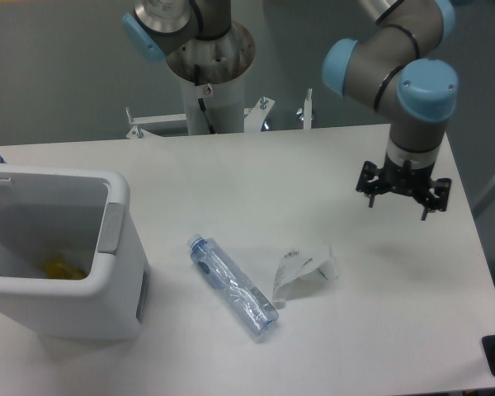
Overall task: Place the trash in the trash can
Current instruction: 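Move the gripper toward the crumpled white tissue, then lower the gripper onto the white tissue and close on it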
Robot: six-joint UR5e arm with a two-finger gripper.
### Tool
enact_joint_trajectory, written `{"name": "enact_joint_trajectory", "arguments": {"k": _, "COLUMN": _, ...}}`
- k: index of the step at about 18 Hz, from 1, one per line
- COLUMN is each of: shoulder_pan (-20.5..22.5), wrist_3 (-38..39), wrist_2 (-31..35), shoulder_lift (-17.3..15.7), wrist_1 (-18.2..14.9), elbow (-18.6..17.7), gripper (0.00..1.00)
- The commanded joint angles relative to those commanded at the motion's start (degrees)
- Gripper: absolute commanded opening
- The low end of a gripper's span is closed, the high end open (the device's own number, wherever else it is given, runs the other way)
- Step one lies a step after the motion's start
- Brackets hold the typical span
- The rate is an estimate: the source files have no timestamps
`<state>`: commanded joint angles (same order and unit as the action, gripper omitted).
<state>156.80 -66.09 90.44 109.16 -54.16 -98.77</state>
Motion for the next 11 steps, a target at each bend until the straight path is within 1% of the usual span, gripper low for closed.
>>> {"name": "enact_joint_trajectory", "arguments": {"k": 3, "shoulder_pan": -1.05, "wrist_3": 1.58, "wrist_2": 0.00, "shoulder_lift": 0.00, "wrist_1": 7.03, "elbow": -5.19, "gripper": 1.00}}
{"name": "enact_joint_trajectory", "arguments": {"k": 4, "shoulder_pan": -1.66, "wrist_3": 1.76, "wrist_2": 0.00, "shoulder_lift": 0.00, "wrist_1": 7.92, "elbow": -6.07, "gripper": 1.00}}
{"name": "enact_joint_trajectory", "arguments": {"k": 7, "shoulder_pan": -3.77, "wrist_3": 3.68, "wrist_2": 0.00, "shoulder_lift": 0.78, "wrist_1": 8.10, "elbow": -5.47, "gripper": 1.00}}
{"name": "enact_joint_trajectory", "arguments": {"k": 9, "shoulder_pan": -5.53, "wrist_3": 7.63, "wrist_2": -0.09, "shoulder_lift": 2.89, "wrist_1": 8.19, "elbow": -4.16, "gripper": 1.00}}
{"name": "enact_joint_trajectory", "arguments": {"k": 11, "shoulder_pan": -7.03, "wrist_3": 8.26, "wrist_2": 0.09, "shoulder_lift": 5.26, "wrist_1": 8.19, "elbow": -2.66, "gripper": 1.00}}
